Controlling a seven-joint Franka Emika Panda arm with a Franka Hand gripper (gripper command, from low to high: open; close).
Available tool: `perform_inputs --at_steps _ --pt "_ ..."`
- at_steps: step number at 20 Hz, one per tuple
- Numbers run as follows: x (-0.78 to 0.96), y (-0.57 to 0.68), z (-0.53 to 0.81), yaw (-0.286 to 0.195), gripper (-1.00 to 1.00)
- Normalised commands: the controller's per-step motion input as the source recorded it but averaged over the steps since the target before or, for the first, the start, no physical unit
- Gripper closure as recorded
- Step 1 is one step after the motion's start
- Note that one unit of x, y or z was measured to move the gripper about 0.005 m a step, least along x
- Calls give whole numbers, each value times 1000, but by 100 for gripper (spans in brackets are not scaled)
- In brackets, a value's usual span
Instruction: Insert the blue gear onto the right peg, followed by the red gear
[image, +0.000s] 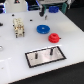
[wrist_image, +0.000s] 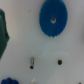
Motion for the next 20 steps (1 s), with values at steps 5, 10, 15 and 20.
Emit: perform_inputs --at_steps 5,10,15,20 --pt "-379 25 -656 0 -100" --pt "-230 -12 -628 0 -100" --pt "-245 -75 -522 0 -100" --pt "-191 -62 -220 0 100"
